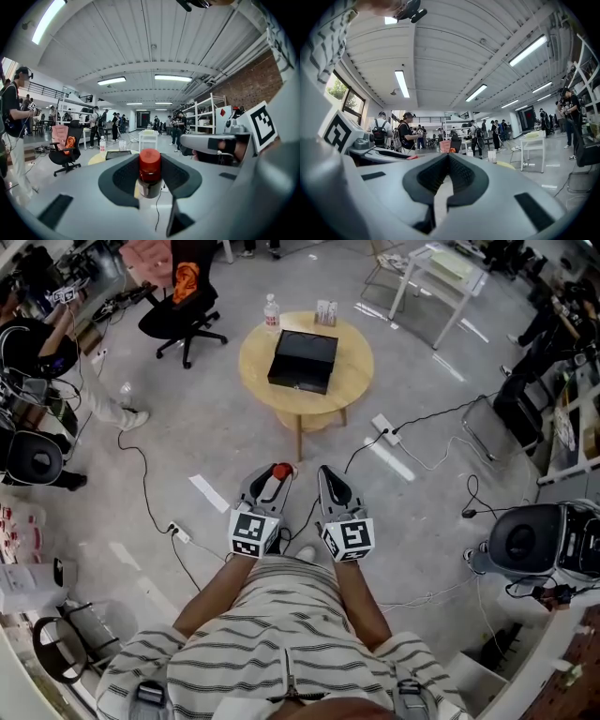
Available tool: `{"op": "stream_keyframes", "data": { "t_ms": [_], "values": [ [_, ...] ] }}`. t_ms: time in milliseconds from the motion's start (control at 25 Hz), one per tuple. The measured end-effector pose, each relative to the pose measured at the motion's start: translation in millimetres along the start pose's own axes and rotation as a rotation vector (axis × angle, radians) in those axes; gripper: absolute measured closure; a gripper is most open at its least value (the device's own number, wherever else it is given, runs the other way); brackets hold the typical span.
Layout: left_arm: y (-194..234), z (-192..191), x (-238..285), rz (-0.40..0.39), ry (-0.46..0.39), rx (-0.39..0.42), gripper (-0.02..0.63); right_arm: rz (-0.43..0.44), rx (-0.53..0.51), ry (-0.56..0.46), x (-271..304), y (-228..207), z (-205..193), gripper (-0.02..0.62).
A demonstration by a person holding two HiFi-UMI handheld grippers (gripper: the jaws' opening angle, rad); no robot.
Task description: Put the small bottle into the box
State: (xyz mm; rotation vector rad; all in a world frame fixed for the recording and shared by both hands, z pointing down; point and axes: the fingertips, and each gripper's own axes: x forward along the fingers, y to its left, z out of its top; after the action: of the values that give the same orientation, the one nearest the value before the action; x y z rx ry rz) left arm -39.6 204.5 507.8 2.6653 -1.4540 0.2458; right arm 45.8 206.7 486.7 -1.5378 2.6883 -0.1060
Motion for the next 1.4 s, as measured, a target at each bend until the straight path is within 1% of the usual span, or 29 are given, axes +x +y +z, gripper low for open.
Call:
{"op": "stream_keyframes", "data": {
  "t_ms": [360, 520, 760, 1000, 1240, 1400],
  "values": [
    [27.8, -2.9, 29.7, 0.013, 0.008, -0.030, 0.457, 0.017, -0.016, 0.027, 36.2, -11.0, -4.7, 0.586],
    [40.4, -1.9, 53.2, -0.012, 0.012, -0.029, 0.457, 0.001, -0.011, 0.040, 59.9, -26.0, -6.4, 0.586],
    [74.6, 3.0, 98.8, -0.017, 0.012, -0.040, 0.457, -0.001, -0.020, 0.054, 109.1, -48.8, -9.8, 0.586],
    [114.1, 21.2, 142.7, -0.022, 0.007, -0.038, 0.457, -0.021, -0.012, 0.059, 163.8, -73.6, -1.8, 0.586],
    [148.5, 38.6, 171.3, -0.048, 0.013, -0.036, 0.459, -0.018, -0.015, 0.065, 211.2, -75.8, 10.3, 0.586],
    [171.2, 44.0, 194.6, -0.067, 0.012, -0.029, 0.457, -0.050, -0.019, 0.066, 239.6, -88.7, 13.8, 0.586]
  ]
}}
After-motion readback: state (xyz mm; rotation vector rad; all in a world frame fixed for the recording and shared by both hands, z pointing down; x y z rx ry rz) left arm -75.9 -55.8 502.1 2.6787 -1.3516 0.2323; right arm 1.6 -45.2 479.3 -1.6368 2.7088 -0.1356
